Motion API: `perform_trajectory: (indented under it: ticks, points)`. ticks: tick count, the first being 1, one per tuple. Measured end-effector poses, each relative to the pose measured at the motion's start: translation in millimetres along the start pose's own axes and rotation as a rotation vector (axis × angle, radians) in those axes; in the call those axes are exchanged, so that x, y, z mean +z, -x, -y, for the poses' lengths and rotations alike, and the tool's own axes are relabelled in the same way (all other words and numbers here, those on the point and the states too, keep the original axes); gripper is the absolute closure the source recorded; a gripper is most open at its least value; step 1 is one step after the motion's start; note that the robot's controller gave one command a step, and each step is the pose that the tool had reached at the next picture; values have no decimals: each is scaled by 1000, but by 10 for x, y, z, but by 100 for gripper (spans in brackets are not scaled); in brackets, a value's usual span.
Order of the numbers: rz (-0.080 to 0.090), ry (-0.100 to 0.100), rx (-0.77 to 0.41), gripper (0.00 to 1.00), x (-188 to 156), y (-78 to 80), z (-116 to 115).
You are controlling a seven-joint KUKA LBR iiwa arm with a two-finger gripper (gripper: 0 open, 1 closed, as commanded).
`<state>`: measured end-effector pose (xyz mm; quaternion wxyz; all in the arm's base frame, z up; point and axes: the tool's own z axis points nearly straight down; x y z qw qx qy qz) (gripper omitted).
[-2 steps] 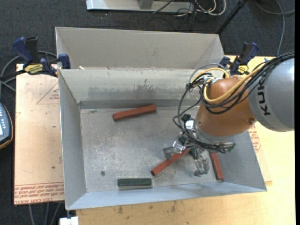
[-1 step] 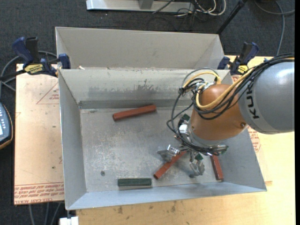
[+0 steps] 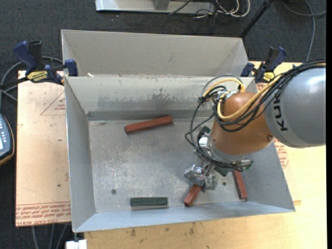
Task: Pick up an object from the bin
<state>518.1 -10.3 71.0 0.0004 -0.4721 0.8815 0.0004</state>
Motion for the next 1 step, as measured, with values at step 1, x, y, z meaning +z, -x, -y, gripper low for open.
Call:
perform_trajectory:
  ticks: [1]
  points:
    - [5, -7, 52, 100, -1308, -83, -4]
